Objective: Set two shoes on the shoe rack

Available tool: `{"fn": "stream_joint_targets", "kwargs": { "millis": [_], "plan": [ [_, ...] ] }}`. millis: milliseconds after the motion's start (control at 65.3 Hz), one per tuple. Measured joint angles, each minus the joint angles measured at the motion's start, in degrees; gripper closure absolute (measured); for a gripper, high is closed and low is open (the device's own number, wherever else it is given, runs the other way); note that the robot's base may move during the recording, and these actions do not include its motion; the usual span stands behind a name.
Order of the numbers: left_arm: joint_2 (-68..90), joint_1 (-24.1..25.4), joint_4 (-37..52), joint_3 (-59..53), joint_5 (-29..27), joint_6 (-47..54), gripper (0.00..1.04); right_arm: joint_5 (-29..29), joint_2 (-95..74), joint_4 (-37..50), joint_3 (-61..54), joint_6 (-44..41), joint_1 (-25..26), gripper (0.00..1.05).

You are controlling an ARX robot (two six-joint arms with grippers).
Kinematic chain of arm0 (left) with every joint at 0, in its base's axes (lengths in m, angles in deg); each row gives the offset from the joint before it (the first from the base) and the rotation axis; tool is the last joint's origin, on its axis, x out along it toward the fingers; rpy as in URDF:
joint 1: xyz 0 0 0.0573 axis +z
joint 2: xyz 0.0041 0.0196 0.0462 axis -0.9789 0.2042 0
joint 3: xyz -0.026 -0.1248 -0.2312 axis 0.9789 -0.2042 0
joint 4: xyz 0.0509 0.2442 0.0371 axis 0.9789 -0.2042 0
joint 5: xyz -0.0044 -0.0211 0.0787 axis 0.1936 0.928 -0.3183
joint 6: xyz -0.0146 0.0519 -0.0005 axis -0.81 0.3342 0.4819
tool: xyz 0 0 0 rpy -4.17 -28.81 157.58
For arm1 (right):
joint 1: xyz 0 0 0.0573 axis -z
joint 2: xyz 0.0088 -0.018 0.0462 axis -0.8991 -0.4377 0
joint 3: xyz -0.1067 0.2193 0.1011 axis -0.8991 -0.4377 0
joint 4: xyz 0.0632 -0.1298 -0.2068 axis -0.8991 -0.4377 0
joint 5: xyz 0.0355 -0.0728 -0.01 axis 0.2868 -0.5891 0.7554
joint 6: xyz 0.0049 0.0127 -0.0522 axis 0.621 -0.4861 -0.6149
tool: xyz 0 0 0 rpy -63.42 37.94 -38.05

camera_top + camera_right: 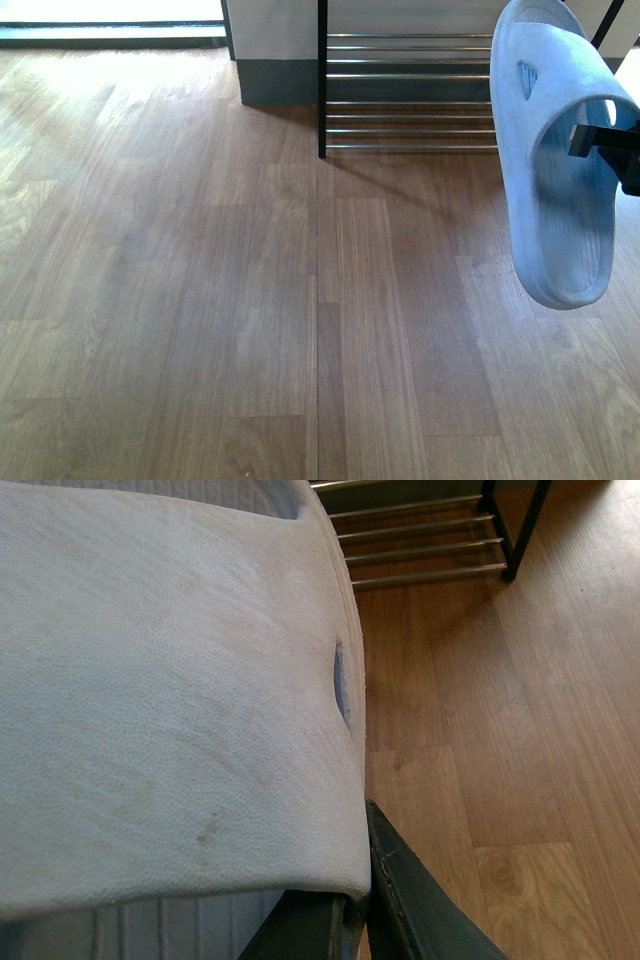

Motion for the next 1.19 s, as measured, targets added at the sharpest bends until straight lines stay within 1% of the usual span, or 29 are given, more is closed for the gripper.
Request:
{"fn": "stream_joint_targets", "kwargs": {
  "millis": [107, 1195],
  "plan": [
    [-2.56, -0.66, 0.02, -1.84, -0.52, 0.00, 1.03, -0.02, 0.00, 0.00, 0.00, 0.00, 0.00, 1.03],
    [-2.73, -0.81, 0.02, -1.99, -0.50, 0.00, 1.03, 0.00, 0.00, 0.00, -0.02, 0.00, 0.00, 1.03]
  ]
}}
